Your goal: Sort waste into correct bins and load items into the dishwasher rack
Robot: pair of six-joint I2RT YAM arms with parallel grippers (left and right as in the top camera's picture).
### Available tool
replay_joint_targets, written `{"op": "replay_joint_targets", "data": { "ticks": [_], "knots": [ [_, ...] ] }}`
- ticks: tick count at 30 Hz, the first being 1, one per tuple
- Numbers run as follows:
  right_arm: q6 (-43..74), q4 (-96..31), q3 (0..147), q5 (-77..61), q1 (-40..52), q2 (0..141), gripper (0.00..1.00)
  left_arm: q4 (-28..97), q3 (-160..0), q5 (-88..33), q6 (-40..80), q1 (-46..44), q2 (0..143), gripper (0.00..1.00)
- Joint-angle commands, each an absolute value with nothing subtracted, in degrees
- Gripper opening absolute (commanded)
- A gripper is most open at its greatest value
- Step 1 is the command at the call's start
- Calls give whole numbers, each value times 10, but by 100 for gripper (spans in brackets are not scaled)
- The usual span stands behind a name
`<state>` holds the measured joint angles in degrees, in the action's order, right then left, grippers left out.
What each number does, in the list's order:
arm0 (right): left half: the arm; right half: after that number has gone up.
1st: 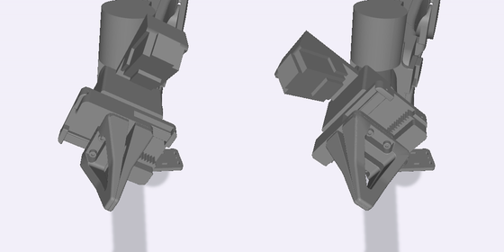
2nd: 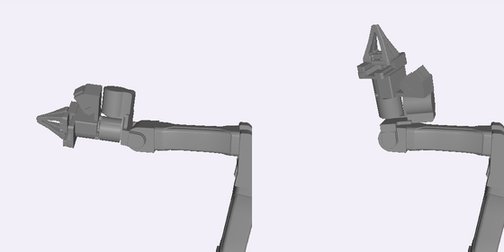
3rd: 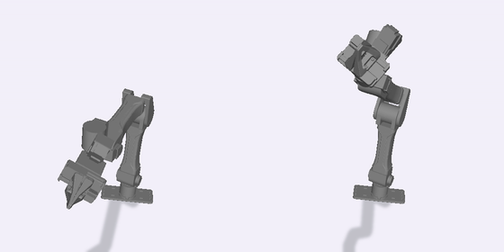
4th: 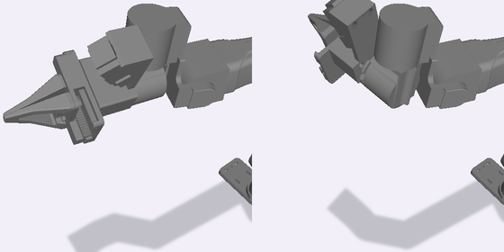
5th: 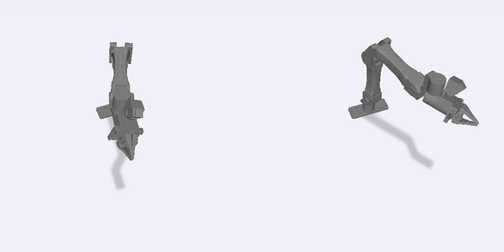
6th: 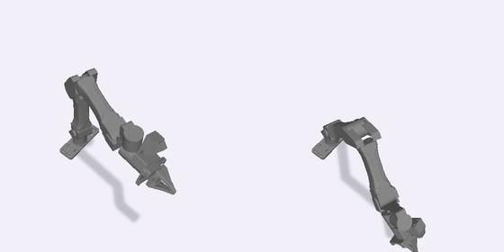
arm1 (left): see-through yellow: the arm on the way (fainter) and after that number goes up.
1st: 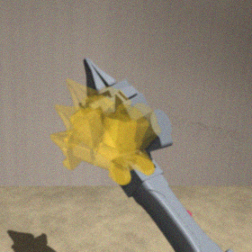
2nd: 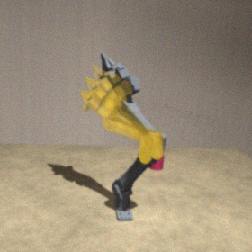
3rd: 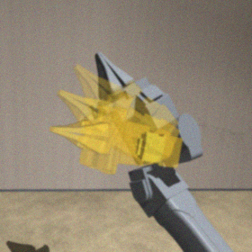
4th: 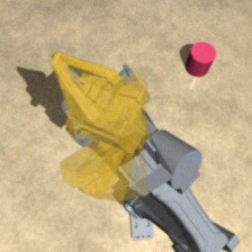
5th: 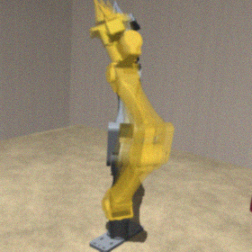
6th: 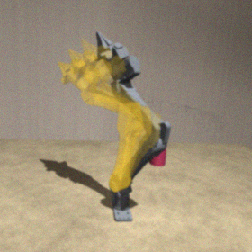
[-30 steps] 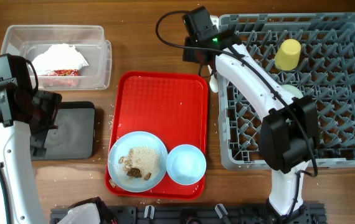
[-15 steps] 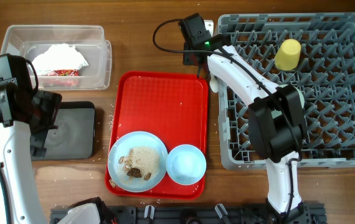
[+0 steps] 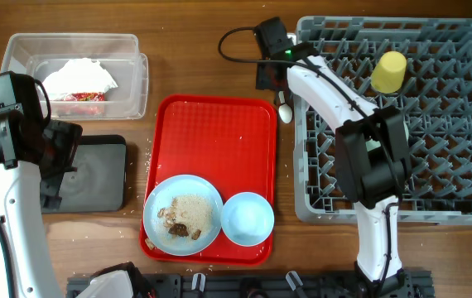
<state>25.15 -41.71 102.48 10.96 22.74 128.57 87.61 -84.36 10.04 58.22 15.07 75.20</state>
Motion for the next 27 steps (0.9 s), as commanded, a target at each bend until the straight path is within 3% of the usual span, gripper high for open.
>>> {"op": "replay_joint_targets", "data": {
  "ticks": [1, 11, 27],
  "knots": [
    [225, -436, 1027, 121, 196, 1298, 60, 877, -842, 110, 592, 153, 749, 100],
    [104, -459, 1027, 78, 189, 1299, 60, 877, -842, 110, 592, 153, 749, 100],
    [92, -524, 1007, 40, 172, 1301, 58, 877, -842, 110, 592, 153, 749, 100]
  ]
}}
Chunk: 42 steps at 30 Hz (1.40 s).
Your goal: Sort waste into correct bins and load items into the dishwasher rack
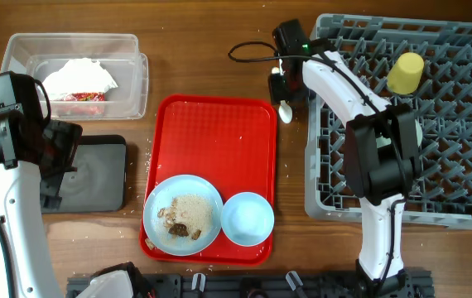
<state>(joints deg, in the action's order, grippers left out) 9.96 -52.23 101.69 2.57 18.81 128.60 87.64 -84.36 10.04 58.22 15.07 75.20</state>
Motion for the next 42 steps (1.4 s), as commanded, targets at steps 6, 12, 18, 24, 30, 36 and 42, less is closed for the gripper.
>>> {"op": "replay_joint_targets", "data": {
  "ticks": [6, 12, 18, 24, 30, 36, 42],
  "knots": [
    [107, -531, 1007, 29, 172, 1301, 76, 877, -842, 110, 592, 153, 749, 100],
    [101, -536, 1007, 29, 179, 1317, 72, 877, -842, 110, 592, 153, 749, 100],
    [106, -537, 1007, 29, 198, 1336, 64, 877, -842, 110, 592, 153, 749, 100],
    [107, -539, 1007, 29, 211, 1336, 47, 877, -842, 110, 592, 153, 749, 100],
    [122, -540, 1007, 29, 214, 1336, 30, 877, -842, 110, 592, 153, 749, 100],
    [129, -542, 1009, 29, 213, 1336, 26, 877, -842, 110, 592, 153, 749, 100],
    [137, -546, 1010, 29, 214, 1336, 22, 877, -842, 110, 592, 153, 749, 100]
  ]
}}
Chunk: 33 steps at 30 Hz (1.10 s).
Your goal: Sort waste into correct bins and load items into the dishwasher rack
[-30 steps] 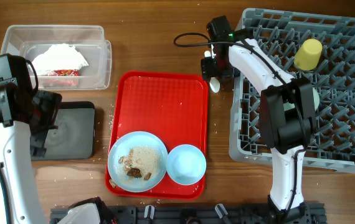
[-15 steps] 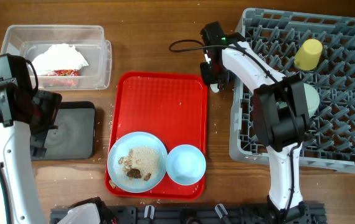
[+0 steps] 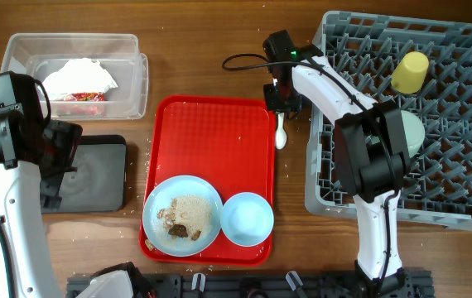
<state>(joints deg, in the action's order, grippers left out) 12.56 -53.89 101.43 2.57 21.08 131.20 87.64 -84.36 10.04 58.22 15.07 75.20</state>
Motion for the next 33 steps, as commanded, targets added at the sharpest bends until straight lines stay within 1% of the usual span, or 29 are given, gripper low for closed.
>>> {"op": "replay_joint_targets", "data": {
  "ticks": [1, 3, 7, 9, 12, 17, 24, 28, 33],
  "knots": [
    [137, -547, 1010, 29, 214, 1336, 18, 877, -842, 110, 592, 153, 749, 100],
    [142, -548, 1010, 29, 214, 1336, 14, 877, -842, 110, 592, 153, 749, 100],
    [153, -547, 1011, 28, 214, 1336, 11, 877, -842, 110, 592, 153, 749, 100],
    [152, -548, 1014, 28, 213, 1335, 8, 877, -842, 110, 592, 153, 749, 100],
    [153, -556, 1030, 23, 213, 1328, 5, 877, -842, 110, 592, 153, 749, 100],
    [151, -566, 1060, 9, 207, 1301, 4, 877, -842, 110, 592, 153, 749, 100],
    [149, -563, 1073, 10, 175, 1217, 6, 877, -842, 110, 592, 153, 749, 100],
    [131, -559, 1073, 10, 139, 1176, 6, 877, -842, 110, 592, 153, 749, 100],
    [104, -558, 1073, -10, 68, 1138, 7, 877, -842, 110, 592, 153, 749, 100]
  ]
}}
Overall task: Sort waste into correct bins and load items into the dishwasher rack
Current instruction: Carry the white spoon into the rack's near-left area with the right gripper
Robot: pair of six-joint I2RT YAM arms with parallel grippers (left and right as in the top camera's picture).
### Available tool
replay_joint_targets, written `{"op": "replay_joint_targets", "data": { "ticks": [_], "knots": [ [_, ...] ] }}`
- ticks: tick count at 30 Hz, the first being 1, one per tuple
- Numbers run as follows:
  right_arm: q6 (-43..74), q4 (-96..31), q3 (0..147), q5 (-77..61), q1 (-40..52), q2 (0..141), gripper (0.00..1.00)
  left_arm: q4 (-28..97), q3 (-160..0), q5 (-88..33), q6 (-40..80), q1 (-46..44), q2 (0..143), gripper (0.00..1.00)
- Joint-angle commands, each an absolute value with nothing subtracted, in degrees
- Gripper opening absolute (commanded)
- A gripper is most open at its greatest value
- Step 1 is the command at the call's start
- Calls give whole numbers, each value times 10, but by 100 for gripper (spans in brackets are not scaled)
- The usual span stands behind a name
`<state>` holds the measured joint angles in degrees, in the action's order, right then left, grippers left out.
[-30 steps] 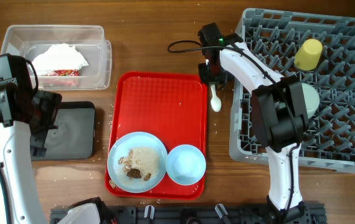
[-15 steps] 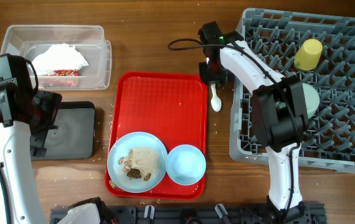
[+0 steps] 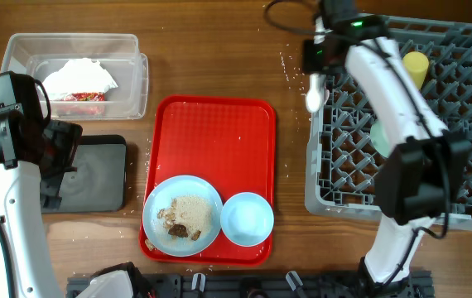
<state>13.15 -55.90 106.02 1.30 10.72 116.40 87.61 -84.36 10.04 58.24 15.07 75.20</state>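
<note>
My right gripper point(image 3: 315, 68) is shut on the handle of a white spoon point(image 3: 311, 100), which hangs bowl-down at the left edge of the grey dishwasher rack point(image 3: 435, 178). A yellow cup point(image 3: 416, 68) and a pale green dish point(image 3: 378, 139) are in the rack. On the red tray point(image 3: 211, 132) sit a light blue plate with food scraps point(image 3: 183, 213) and an empty light blue bowl point(image 3: 248, 219). My left arm point(image 3: 21, 136) stands at the far left above a black bin point(image 3: 95, 174); its fingers are hidden.
A clear plastic bin point(image 3: 74, 70) holding white paper and a red wrapper stands at the back left. Crumbs lie on the wood around the tray. The right arm's cable loops over the table's far edge near the rack's top left corner.
My right gripper was low at the tray's right rim with the spoon lying there. It now holds the spoon further right and back, at the rack's left edge. The left arm has not moved.
The spoon first lay between the tray and the rack, my right gripper behind it. The rack then stood further right. Then the gripper was down on the spoon at the tray's rim. Now the spoon hangs from it by the rack.
</note>
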Motion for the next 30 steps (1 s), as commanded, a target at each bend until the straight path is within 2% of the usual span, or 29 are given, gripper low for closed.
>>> {"op": "replay_joint_targets", "data": {
  "ticks": [1, 6, 11, 15, 17, 21, 30],
  "knots": [
    [100, -558, 1073, -16, 60, 1136, 8, 877, -842, 110, 592, 153, 749, 100],
    [84, -564, 1070, -35, 25, 1142, 9, 877, -842, 110, 592, 153, 749, 100],
    [64, -556, 1056, -63, 24, 1147, 17, 877, -842, 110, 592, 153, 749, 100],
    [66, -557, 1056, -65, 24, 1149, 30, 877, -842, 110, 592, 153, 749, 100],
    [66, -558, 1056, -65, 24, 1149, 40, 877, -842, 110, 592, 153, 749, 100],
    [66, -564, 1056, -66, 24, 1149, 49, 877, -842, 110, 592, 153, 749, 100],
    [69, -552, 1056, -112, 41, 1149, 54, 877, -842, 110, 592, 153, 749, 100]
  ]
}}
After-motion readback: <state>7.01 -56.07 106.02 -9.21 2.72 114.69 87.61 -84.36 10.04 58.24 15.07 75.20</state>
